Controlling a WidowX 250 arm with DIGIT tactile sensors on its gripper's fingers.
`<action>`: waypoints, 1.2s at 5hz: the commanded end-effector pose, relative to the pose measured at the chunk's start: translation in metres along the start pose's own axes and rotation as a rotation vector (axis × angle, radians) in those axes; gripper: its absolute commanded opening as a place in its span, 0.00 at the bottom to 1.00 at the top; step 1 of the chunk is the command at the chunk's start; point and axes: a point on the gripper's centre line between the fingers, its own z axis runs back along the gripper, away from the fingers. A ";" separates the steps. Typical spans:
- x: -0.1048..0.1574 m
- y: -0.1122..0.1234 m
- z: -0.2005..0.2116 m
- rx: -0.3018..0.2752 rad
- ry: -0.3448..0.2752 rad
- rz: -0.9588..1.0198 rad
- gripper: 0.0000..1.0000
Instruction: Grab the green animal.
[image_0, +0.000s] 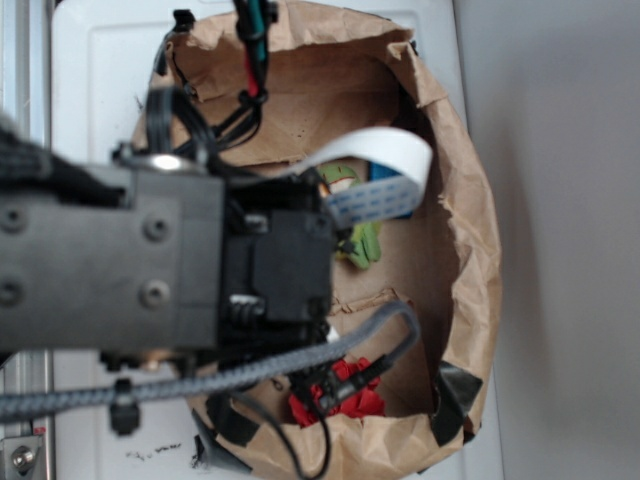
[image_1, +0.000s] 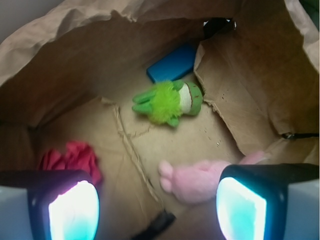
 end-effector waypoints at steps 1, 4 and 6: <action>0.012 0.006 0.010 -0.015 -0.034 0.021 1.00; 0.020 0.010 -0.034 0.089 -0.079 0.408 1.00; 0.019 0.022 -0.069 -0.022 0.033 0.316 1.00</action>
